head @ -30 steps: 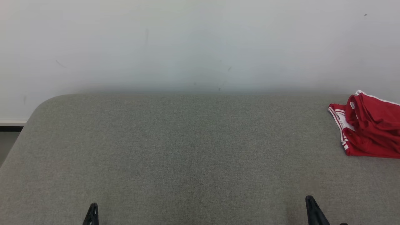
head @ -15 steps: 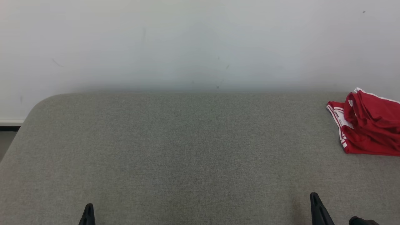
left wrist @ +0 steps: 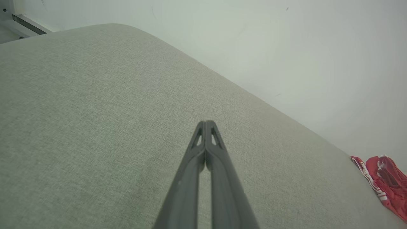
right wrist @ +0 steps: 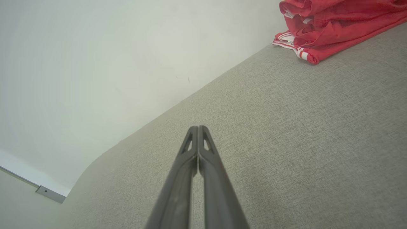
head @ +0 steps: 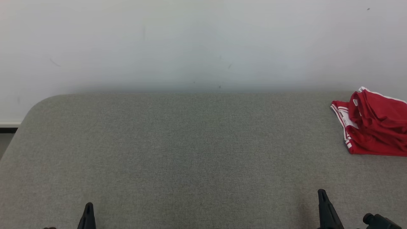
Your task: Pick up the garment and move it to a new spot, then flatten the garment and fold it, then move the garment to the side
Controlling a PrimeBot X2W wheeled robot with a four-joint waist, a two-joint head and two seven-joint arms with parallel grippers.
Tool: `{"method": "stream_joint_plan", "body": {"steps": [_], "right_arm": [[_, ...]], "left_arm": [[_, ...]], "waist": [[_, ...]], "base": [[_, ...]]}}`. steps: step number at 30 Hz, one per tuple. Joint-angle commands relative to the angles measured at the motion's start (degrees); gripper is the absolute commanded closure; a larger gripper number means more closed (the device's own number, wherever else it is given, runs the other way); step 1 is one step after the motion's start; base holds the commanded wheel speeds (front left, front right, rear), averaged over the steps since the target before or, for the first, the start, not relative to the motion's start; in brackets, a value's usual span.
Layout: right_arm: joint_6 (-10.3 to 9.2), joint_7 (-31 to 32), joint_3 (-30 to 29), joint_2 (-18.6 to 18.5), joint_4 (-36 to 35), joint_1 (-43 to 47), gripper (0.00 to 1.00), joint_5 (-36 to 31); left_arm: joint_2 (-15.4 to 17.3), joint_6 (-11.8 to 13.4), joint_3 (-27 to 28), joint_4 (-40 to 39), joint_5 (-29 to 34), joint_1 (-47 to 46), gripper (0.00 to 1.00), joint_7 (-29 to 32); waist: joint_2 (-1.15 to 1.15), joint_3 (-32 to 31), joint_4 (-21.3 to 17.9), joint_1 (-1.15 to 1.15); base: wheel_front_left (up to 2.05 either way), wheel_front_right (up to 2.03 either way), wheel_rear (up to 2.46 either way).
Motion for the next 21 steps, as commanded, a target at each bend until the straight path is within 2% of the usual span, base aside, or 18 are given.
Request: {"method": "stream_joint_plan", "body": {"steps": [1,21], "right_arm": [[-0.03,0.44,-0.23,-0.23,-0.50,-1.50,1.00,2.54],[-0.05,4.51,-0.96,-0.29,1.02,-4.78,1.00,19.60]], "left_arm": [[0.02,-0.34,0.48,-0.60,-2.40,-1.83,1.00,0.44],[-1.05,-1.58,2.01,-0.03,-18.71,-4.14,1.00,4.31]], "waist": [[0.00,0.06,-0.06,-0.01],[0.00,0.78,-0.74,-0.01]], "base": [[0.00,0.00,0.00],[0.00,0.00,0.00]]}}
